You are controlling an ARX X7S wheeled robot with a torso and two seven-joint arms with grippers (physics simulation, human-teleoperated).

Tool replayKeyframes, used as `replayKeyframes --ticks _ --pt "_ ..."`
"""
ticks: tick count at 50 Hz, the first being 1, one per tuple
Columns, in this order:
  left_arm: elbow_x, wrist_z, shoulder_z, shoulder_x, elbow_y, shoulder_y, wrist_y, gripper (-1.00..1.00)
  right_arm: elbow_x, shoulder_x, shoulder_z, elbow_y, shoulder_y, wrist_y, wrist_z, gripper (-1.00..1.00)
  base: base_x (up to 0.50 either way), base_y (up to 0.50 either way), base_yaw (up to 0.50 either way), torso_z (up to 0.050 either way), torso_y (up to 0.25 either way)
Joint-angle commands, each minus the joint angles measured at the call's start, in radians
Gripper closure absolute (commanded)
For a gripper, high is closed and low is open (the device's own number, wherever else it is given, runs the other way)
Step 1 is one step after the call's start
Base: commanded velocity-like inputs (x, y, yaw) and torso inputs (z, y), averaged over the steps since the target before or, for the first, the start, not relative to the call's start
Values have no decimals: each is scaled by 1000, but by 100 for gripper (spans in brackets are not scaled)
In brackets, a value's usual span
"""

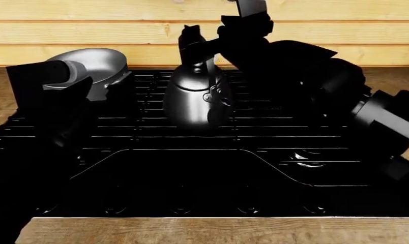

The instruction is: Pick the kettle from the counter and place it on a stove burner. Then turn the burner on.

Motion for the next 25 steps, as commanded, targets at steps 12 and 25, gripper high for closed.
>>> replayKeyframes --ticks 12,25 --pt "-11 -5 13 -7 50 14 -3 -100 21 261 24 -473 5 8 249 -100 0 0 0 0 0" --pt "-1 13 24 -15 87 20 10 -100 48 391 48 -657 -31 -22 367 -100 0 0 0 0 0"
